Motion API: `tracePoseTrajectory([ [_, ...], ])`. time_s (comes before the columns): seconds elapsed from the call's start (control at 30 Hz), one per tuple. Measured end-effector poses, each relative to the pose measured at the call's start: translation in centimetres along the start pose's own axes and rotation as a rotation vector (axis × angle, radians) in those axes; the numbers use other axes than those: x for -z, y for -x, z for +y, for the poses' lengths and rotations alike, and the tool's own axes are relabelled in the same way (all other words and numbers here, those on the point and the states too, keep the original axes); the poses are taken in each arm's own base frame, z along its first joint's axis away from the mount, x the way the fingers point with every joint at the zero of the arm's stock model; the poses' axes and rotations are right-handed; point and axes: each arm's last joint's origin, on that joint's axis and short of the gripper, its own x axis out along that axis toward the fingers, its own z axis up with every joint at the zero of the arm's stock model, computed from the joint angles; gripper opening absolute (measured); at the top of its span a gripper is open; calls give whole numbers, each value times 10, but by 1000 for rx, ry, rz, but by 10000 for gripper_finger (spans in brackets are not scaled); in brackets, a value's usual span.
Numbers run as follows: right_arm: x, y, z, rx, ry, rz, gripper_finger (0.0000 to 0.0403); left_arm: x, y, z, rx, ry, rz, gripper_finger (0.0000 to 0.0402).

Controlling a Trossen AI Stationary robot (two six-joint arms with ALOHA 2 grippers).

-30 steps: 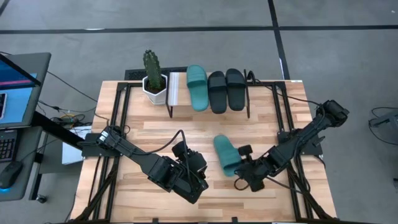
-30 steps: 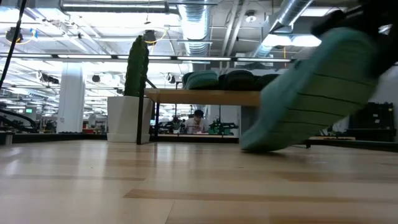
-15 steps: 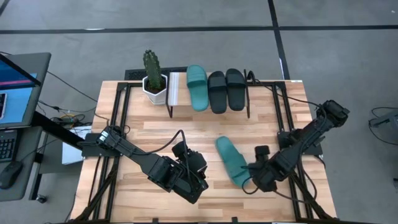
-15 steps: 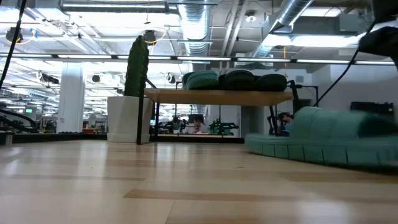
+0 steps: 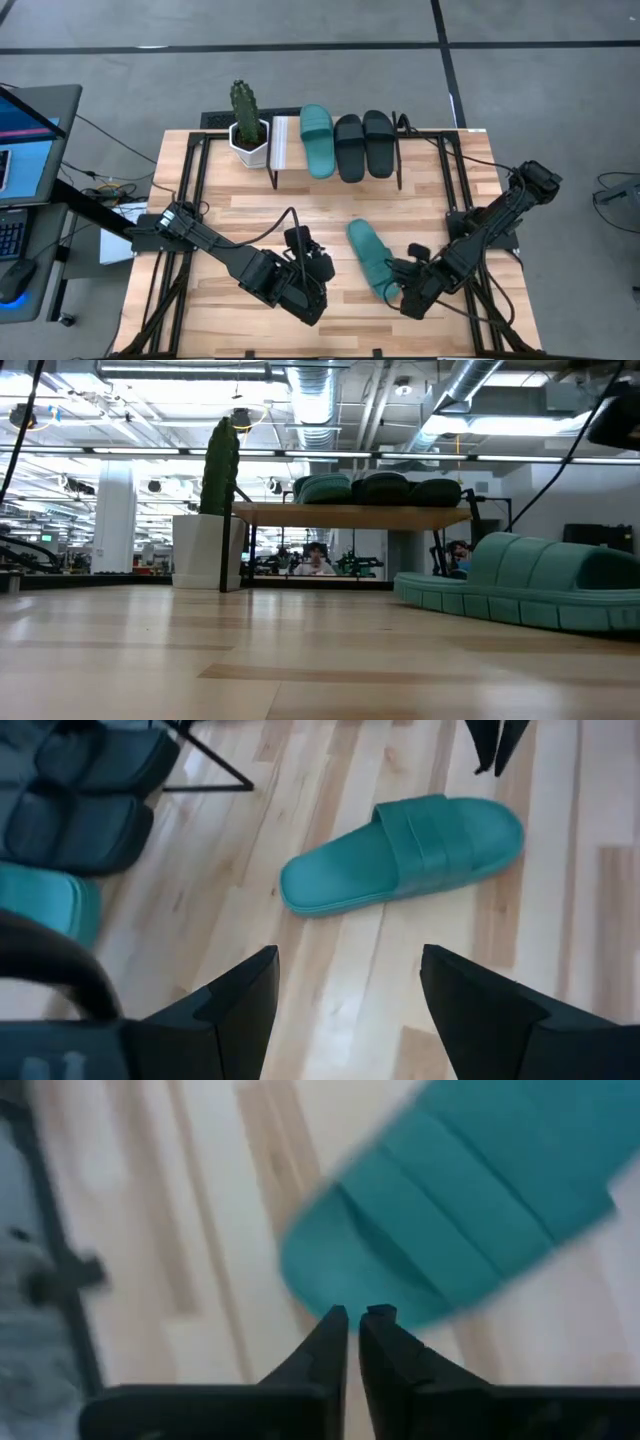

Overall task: Pick and place slides into the shelf
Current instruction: Put the green slipper on the shelf beside the green slipper

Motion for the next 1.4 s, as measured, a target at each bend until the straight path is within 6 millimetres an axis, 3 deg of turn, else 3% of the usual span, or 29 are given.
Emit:
tracePoseTrajectory([
  [0.3, -50, 1, 5, -243, -128, -259, 2, 10, -4, 13, -63, -265, 119, 231],
  [0.5, -70, 4, 2, -332, -294, -363, 0, 18, -6, 22, -44, -207, 259, 231],
  [0.73, -64, -10, 5, -346, -419, -212, 0, 10, -9, 17, 35, -139, 207, 231],
  [1.0, -56, -50, 34, -382, -397, 14, 0, 8, -10, 16, 59, -128, 197, 231],
  [1.4, -46, -54, 35, -367, -429, 163, 0, 5, -13, 17, 111, -103, 211, 231],
])
